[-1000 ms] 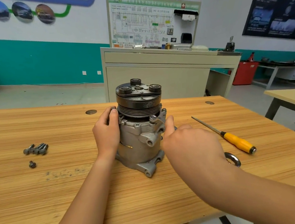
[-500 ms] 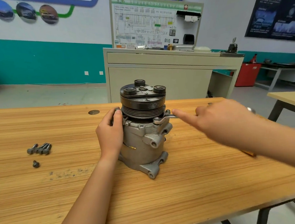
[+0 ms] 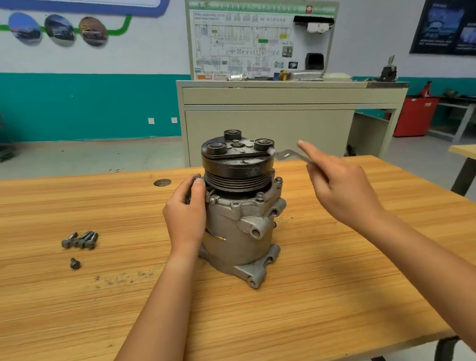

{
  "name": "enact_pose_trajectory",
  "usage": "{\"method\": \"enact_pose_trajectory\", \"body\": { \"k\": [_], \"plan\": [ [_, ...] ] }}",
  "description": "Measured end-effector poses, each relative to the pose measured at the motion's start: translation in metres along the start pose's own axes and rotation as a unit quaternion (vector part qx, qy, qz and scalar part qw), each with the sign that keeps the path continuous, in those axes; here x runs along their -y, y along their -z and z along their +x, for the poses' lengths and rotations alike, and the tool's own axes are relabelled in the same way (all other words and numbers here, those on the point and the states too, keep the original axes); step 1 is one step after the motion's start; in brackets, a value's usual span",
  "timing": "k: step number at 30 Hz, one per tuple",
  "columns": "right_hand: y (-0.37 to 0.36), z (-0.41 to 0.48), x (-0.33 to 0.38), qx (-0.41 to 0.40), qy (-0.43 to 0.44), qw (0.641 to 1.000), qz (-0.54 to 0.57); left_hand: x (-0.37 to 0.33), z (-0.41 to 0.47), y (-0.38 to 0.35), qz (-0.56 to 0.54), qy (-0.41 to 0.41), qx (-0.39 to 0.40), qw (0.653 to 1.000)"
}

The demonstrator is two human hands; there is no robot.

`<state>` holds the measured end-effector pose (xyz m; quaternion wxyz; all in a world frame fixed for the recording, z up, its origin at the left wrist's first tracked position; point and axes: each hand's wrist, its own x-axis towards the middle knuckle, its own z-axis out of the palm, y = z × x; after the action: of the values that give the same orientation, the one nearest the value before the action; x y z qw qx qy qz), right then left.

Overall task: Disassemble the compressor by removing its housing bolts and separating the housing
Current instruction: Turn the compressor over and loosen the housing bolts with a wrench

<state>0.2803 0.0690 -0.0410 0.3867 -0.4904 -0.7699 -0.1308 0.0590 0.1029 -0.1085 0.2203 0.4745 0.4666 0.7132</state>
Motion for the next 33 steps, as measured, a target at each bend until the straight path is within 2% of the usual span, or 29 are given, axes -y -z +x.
{"method": "enact_pose_trajectory", "body": {
  "k": [2, 5, 9, 12, 16, 18, 21, 25, 28, 33],
  "plan": [
    [0.015, -0.009, 0.01, 0.014, -0.033, 0.999, 0.031, -0.001, 0.0, 0.0, 0.002, -0.005, -0.001, 1.0],
    [0.039, -0.022, 0.026, 0.11, -0.032, 0.993, -0.033, -0.001, 0.0, -0.001, 0.009, 0.0, -0.005, 1.0],
    [0.051, -0.029, 0.036, 0.205, -0.024, 0.978, -0.017, -0.001, -0.001, 0.0, 0.012, 0.003, -0.006, 1.0],
    [0.048, -0.029, 0.038, 0.202, -0.011, 0.979, -0.002, -0.003, -0.001, 0.0, 0.01, 0.012, -0.009, 1.0],
    [0.044, -0.028, 0.035, 0.17, -0.023, 0.984, -0.051, -0.001, -0.001, 0.001, 0.015, 0.018, -0.008, 1.0],
    [0.042, -0.029, 0.037, 0.181, -0.009, 0.98, -0.086, -0.001, -0.001, 0.0, 0.016, 0.019, -0.009, 1.0],
    [0.041, -0.028, 0.047, 0.217, 0.023, 0.965, -0.145, -0.001, -0.001, -0.001, 0.014, 0.018, -0.013, 1.0],
    [0.039, -0.027, 0.078, 0.225, 0.039, 0.929, -0.292, 0.001, 0.0, -0.001, 0.017, 0.013, -0.014, 1.0],
    [0.028, -0.033, 0.105, 0.277, 0.047, 0.901, -0.331, 0.001, 0.0, -0.002, 0.012, 0.014, -0.017, 1.0],
    [0.032, -0.031, 0.097, 0.269, 0.092, 0.894, -0.346, 0.001, 0.0, -0.002, 0.014, 0.01, -0.017, 1.0]
  ]
}}
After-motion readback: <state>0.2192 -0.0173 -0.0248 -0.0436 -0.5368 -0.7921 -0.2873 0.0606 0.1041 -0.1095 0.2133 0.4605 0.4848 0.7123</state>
